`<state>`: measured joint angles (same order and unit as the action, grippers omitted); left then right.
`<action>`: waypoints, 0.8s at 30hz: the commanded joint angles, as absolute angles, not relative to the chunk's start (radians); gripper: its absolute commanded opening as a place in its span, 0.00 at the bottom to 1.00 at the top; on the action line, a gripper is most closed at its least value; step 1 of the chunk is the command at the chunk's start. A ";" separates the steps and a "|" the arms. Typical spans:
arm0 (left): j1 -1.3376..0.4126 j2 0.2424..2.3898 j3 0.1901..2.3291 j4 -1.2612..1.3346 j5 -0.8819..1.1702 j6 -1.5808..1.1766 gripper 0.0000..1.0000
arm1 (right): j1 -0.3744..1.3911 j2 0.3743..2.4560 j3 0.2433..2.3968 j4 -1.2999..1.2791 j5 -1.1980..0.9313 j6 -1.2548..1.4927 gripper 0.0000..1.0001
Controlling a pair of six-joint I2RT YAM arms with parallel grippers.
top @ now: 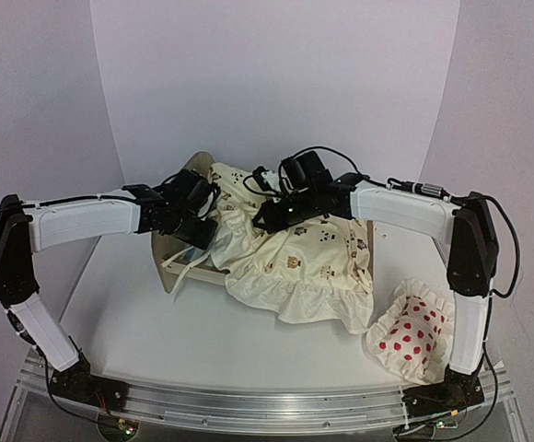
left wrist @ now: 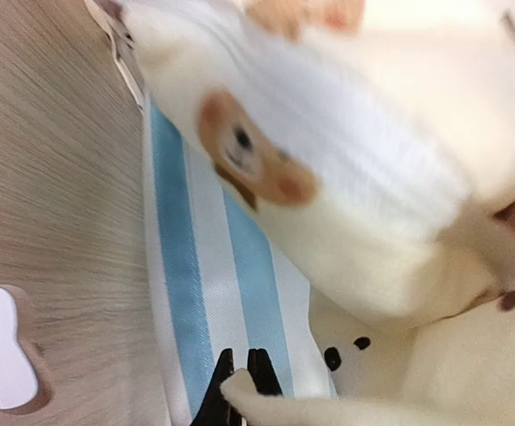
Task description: Set up the pet bed
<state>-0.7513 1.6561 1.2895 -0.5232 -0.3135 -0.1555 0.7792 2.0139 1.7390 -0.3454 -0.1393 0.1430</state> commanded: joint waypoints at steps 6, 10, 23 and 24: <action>-0.748 1.560 1.342 -0.384 -0.373 -0.130 0.00 | 0.762 2.035 1.751 -0.394 -0.148 0.158 0.00; -0.749 1.547 1.323 -0.331 -0.431 -0.121 0.00 | 0.762 2.045 1.754 -0.394 -0.151 0.162 0.00; -0.749 1.513 1.234 -0.216 -0.556 -0.096 0.00 | 0.762 2.076 1.773 -0.393 -0.181 0.190 0.00; -0.749 1.514 1.230 -0.211 -0.563 -0.094 0.00 | 0.762 2.079 1.774 -0.393 -0.185 0.193 0.00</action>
<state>-0.7513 1.5459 1.2461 -0.2755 -0.4940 -0.1160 0.7738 2.0471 1.7424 -0.3373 -0.1657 0.1730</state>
